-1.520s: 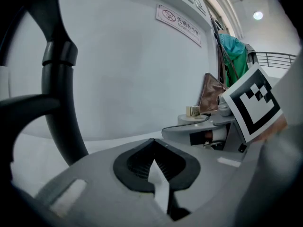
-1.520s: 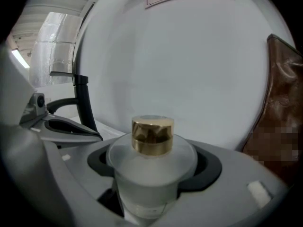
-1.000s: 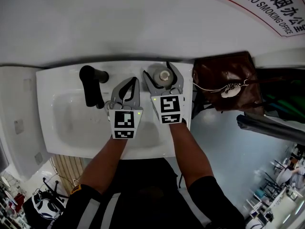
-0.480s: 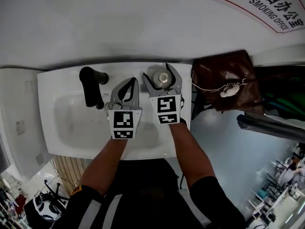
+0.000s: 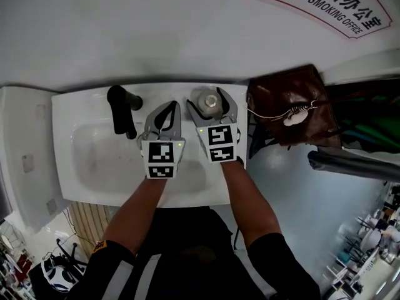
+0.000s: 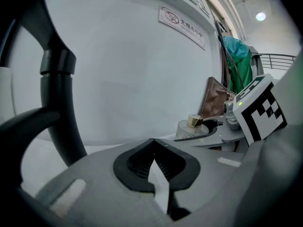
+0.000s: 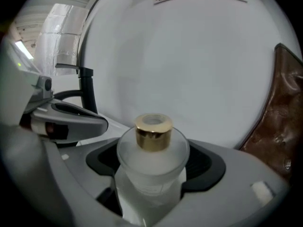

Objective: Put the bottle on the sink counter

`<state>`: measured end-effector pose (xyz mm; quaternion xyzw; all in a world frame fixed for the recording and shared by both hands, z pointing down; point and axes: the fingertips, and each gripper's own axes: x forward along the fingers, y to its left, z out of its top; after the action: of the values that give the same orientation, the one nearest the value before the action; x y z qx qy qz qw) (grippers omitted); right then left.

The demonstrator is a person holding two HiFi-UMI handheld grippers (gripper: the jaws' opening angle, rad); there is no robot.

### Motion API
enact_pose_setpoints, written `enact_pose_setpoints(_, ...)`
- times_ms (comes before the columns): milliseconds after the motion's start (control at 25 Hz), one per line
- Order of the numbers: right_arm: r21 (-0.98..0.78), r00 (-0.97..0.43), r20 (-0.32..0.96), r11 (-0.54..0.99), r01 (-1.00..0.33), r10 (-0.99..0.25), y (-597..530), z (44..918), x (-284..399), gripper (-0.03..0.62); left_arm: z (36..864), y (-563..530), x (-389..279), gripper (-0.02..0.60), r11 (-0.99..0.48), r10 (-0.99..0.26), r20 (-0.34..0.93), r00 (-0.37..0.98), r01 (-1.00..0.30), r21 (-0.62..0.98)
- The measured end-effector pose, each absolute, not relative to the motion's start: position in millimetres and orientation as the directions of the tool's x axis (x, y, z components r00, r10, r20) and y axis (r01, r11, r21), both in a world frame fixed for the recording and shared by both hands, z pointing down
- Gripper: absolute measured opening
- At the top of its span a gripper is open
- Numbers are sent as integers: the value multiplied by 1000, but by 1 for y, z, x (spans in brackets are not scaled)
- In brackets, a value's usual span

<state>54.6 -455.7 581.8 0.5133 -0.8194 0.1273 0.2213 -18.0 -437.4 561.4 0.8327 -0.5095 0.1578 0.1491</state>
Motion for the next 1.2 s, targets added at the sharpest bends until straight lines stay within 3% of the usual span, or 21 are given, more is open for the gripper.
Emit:
enact_pose_setpoints(400,-20,-365,472,404,-914,-802,-418,559,69,376,543,-406,-18,2,-430,-806,403,435,-896,108)
enact_pose_setpoints(640,-23,-358,442,389,-921,-823,-394,536,79,336,525,-384,-11,2,-434,-814,391,429,-897,81)
enact_pose_setpoints(1000,-7,-386,349,409,-912,-854,-349,476,80,178,479,-347,-11,2,-414,-853,329,406,-909,49)
enact_pose_setpoints(1200,4,-418,317,441,-897,-852,-315,445,74,43,452,-319,-12,2,-399,-871,295,392,-916,40)
